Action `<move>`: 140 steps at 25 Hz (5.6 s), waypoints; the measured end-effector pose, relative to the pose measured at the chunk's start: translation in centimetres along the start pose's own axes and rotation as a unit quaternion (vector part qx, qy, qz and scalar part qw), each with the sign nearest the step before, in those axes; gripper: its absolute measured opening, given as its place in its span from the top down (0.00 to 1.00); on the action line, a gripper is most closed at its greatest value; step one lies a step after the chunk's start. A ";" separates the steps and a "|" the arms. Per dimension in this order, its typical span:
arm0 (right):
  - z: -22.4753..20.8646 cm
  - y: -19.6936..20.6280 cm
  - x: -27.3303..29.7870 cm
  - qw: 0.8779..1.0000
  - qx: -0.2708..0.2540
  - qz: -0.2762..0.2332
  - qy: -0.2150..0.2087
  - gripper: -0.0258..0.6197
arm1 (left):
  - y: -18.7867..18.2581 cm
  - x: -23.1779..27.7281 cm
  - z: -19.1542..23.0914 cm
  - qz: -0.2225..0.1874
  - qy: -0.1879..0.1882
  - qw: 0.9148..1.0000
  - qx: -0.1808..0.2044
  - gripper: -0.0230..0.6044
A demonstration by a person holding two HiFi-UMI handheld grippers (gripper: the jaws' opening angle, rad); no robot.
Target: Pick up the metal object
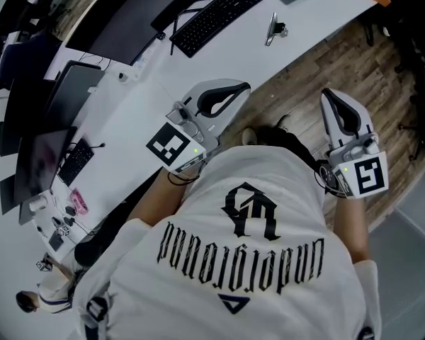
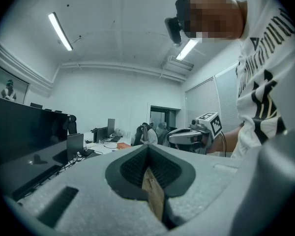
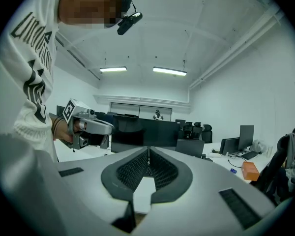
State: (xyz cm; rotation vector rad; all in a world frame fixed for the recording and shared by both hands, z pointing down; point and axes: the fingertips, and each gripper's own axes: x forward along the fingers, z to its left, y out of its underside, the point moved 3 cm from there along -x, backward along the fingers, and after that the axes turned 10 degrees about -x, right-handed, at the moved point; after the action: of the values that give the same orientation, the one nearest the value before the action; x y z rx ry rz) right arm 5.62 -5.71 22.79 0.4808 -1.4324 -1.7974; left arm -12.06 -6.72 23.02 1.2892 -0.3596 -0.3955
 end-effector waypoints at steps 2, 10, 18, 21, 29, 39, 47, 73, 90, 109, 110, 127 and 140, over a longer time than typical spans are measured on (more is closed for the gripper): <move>-0.2 0.0 0.8 1.000 0.000 -0.001 -0.005 0.93 | -0.1 0.0 0.5 -0.002 -0.003 1.000 -0.001 0.94; -1.4 0.7 3.9 0.999 0.001 -0.014 -0.030 0.93 | -0.4 0.2 2.7 -0.004 -0.028 1.000 0.003 0.94; -4.5 2.2 7.9 0.998 0.018 -0.015 -0.060 0.93 | -0.1 2.2 5.5 0.004 -0.054 0.999 -0.004 0.94; -5.9 2.9 9.3 0.997 0.019 -0.011 -0.073 0.93 | -0.1 3.5 7.1 0.004 -0.066 0.998 -0.012 0.94; -10.4 5.6 13.1 0.993 0.044 0.009 -0.106 0.93 | 0.3 8.1 11.0 0.010 -0.086 0.996 -0.036 0.94; -15.4 10.6 18.6 0.983 0.096 0.047 -0.147 0.88 | 1.8 14.6 16.5 0.033 -0.098 0.992 -0.069 0.94; -17.8 16.0 22.5 0.969 0.159 0.084 -0.168 0.81 | 4.4 18.3 20.7 0.057 -0.104 0.989 -0.088 0.94; -16.3 34.1 29.0 0.883 0.391 0.201 -0.161 0.79 | 19.1 24.1 28.0 0.156 -0.097 0.969 -0.166 0.94; -13.7 39.5 31.1 0.820 0.492 0.249 -0.156 0.78 | 23.9 24.9 29.0 0.180 -0.107 0.957 -0.199 0.94; -13.1 38.9 33.3 0.809 0.498 0.258 -0.179 0.91 | 23.9 24.4 28.2 0.170 -0.119 0.954 -0.218 0.94; -13.1 38.9 33.3 0.808 0.499 0.257 -0.179 0.92 | 23.7 24.2 28.1 0.169 -0.120 0.954 -0.218 0.94; -11.9 31.0 31.0 0.869 0.419 0.178 -0.195 0.94 | 19.7 18.4 24.1 0.141 -0.136 0.964 -0.180 0.94; -11.3 14.2 25.4 0.951 0.239 0.051 -0.190 0.94 | 8.8 12.5 19.3 0.075 -0.133 0.983 -0.098 0.94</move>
State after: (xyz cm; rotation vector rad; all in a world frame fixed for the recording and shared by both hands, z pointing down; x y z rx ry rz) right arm 2.25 -33.29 37.06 0.2977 -2.1415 -1.5046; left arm -9.41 -27.01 36.65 1.0104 -0.6244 -0.4647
